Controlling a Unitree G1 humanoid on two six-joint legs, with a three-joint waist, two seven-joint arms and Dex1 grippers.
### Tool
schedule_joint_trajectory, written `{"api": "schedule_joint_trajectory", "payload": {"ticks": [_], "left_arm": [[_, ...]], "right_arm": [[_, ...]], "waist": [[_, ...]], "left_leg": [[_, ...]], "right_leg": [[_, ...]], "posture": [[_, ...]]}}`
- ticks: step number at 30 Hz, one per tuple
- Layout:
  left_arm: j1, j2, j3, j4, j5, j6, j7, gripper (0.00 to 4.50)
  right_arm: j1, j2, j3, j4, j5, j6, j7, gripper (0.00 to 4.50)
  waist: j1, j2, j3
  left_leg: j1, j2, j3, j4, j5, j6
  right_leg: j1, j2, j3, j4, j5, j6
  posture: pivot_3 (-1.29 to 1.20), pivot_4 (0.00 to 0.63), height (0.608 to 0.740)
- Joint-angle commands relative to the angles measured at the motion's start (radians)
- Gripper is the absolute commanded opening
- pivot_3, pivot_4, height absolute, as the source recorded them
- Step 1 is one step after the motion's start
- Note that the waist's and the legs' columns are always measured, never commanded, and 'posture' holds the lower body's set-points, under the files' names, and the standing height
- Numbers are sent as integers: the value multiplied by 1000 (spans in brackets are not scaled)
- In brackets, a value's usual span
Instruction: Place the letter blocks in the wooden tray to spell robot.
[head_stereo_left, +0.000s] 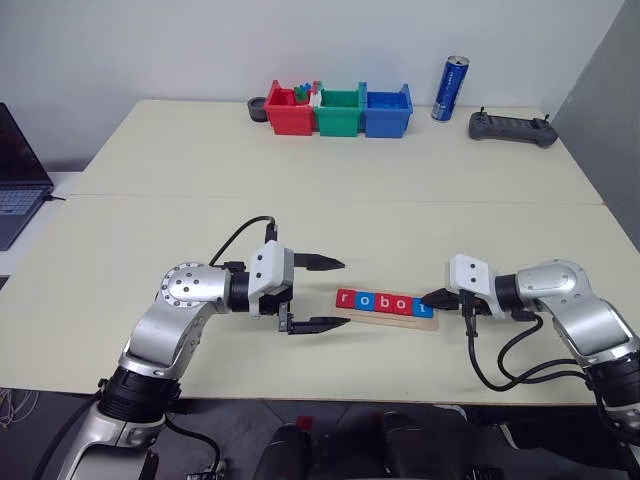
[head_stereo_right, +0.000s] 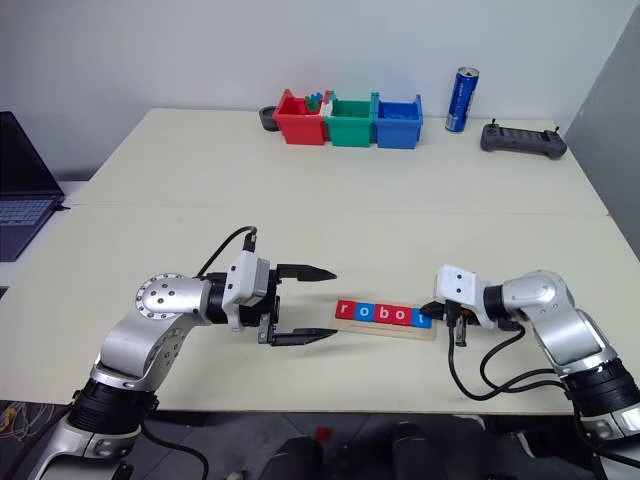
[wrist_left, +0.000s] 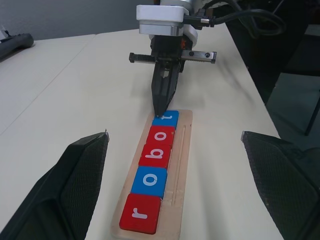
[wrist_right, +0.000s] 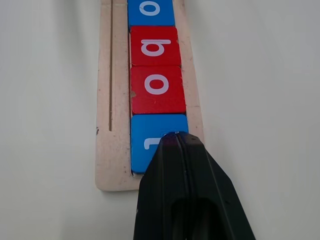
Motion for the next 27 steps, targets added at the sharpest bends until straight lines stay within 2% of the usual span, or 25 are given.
{"api": "schedule_joint_trajectory", "payload": {"ticks": [1,8,12,21,27], "left_arm": [[1,1,2,-33,-4,-17,6,4500],[-2,3,2,-24,-5,-20,-2,4500],[10,12,10,-19,-13,-12,-10,4500],[38,82,58,6,-19,88,21,4500],[55,113,56,2,8,66,21,4500]], "right_arm": [[0,-8,-34,-46,29,27,2,21],[6,-91,-95,-134,132,138,83,21],[20,-130,-125,-156,178,191,104,1247],[118,-193,-181,-224,228,232,96,4482],[168,-199,-185,-257,223,240,70,4482]], "waist": [[0,0,0],[2,0,0],[2,0,0],[0,0,0],[4,0,0]], "left_leg": [[0,0,0,0,0,0],[0,0,0,0,0,0],[0,0,0,0,0,0],[0,0,0,0,0,0],[0,0,0,0,0,0]], "right_leg": [[0,0,0,0,0,0],[0,0,0,0,0,0],[0,0,0,0,0,0],[0,0,0,0,0,0],[0,0,0,0,0,0]], "posture": [[0,150,740],[0,150,740],[0,150,740],[0,150,740],[0,150,740]]}}
